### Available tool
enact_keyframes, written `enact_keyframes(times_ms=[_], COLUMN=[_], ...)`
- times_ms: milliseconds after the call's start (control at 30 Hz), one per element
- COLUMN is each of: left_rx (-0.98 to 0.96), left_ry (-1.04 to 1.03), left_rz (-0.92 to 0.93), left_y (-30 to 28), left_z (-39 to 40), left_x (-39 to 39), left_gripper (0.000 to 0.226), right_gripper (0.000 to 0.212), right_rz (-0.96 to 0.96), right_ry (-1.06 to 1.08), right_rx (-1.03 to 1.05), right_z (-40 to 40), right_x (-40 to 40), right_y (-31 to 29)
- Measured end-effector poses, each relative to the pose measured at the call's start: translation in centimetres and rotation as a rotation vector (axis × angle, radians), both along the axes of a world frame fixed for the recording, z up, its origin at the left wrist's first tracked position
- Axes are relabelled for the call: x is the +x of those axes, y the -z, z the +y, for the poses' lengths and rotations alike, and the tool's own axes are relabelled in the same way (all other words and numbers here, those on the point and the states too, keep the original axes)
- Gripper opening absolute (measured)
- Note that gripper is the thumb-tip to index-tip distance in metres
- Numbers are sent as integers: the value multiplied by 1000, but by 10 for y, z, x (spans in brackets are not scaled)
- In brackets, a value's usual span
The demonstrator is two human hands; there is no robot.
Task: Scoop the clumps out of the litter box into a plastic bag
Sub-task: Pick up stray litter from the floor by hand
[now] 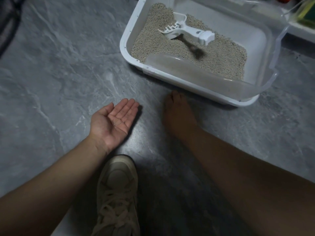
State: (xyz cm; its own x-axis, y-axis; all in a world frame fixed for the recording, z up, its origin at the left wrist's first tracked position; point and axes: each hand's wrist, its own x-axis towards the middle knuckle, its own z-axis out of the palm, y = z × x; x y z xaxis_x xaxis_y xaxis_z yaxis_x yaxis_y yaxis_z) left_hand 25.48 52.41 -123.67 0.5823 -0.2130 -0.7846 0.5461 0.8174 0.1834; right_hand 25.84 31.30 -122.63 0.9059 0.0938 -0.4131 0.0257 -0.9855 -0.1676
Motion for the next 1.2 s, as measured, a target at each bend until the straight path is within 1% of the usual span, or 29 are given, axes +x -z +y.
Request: enact_keyframes(times_ms=[100,133,233,300,433,500,633,733,833,1000,1100,1200], left_rx=[-3,-2,5,14,19,19,18,23,25,46,64,60], left_ry=[-3,1,13,20,8,7,18,24,32,38,43,34], left_rz=[4,7,17,17,15,18,30,32,32,41,41,39], left_y=[1,1,1,1,2,3,5,5,5,3,1,2], left_z=[0,-1,-5,-6,-2,-3,-6,-7,-7,-9,-10,-9], left_x=[-1,-2,-4,-4,-3,-4,-4,-3,-1,2,3,5], left_gripper=[45,45,44,44,44,45,50,46,44,44,44,44], right_gripper=[46,46,59,59,31,26,29,39,42,40,42,44], right_rz=[-32,-43,-51,-47,-80,-69,-41,18,58,88,90,-19], right_ry=[-45,-48,-21,-49,-106,-136,-160,-162,-151,-273,-198,-47], right_rx=[19,38,81,72,46,33,7,-17,-50,-183,-134,-71], right_z=[-1,0,1,3,7,7,9,14,20,32,36,38], right_x=[-7,-8,1,7,6,5,11,17,19,24,23,23], right_y=[-1,0,1,3,3,1,-5,-5,-6,-3,0,-3])
